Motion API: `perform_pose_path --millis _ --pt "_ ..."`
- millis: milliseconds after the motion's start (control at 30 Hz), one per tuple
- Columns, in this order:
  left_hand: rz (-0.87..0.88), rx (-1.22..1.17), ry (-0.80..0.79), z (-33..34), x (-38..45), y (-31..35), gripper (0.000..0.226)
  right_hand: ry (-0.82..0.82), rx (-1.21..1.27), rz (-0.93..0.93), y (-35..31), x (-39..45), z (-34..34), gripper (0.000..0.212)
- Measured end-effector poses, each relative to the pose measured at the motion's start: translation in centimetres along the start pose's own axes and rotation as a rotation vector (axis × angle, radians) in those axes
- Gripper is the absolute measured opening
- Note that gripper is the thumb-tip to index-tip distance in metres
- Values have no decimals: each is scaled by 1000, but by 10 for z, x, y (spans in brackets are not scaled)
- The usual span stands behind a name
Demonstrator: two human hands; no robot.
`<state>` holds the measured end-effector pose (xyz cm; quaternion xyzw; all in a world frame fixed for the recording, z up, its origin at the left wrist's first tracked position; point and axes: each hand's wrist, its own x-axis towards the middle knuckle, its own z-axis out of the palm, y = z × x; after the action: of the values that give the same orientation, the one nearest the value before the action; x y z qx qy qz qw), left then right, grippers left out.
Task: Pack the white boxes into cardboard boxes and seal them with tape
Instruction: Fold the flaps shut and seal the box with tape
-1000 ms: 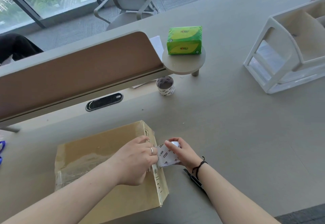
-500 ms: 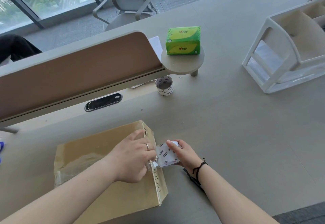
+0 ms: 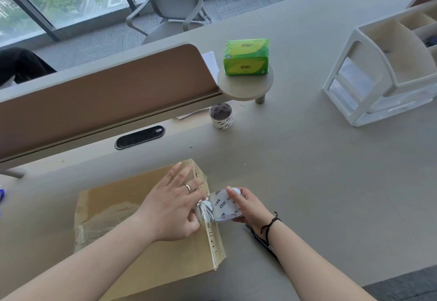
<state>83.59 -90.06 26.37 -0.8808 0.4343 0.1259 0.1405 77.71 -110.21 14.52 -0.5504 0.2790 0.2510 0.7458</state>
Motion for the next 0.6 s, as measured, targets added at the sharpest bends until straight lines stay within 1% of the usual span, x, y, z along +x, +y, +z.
perform_pose_path --millis 100,233,300,367,433,500,567,600 --pt "-2 20 -79 -7 3 -2 45 22 -51 -13 0 -6 -1 48" --pt "-11 -9 -182 -14 11 -2 52 75 -158 -32 8 -10 -9 60" --pt "-10 -40 -210 -17 14 -6 50 131 -208 -56 12 -16 -19 59" --pt "6 -77 -243 -19 16 -12 49 228 -251 -94 18 -25 -32 55" --pt "25 -131 -273 -19 20 -16 45 342 -384 -117 25 -39 -47 45" --pt "12 -223 -292 -17 27 -20 41 411 -603 -117 36 -53 -61 35" --pt "-41 -353 -273 -18 40 -24 42 393 -804 -75 49 -66 -67 33" --pt "-64 -410 -253 -19 48 -26 38 367 -896 -45 56 -70 -67 35"
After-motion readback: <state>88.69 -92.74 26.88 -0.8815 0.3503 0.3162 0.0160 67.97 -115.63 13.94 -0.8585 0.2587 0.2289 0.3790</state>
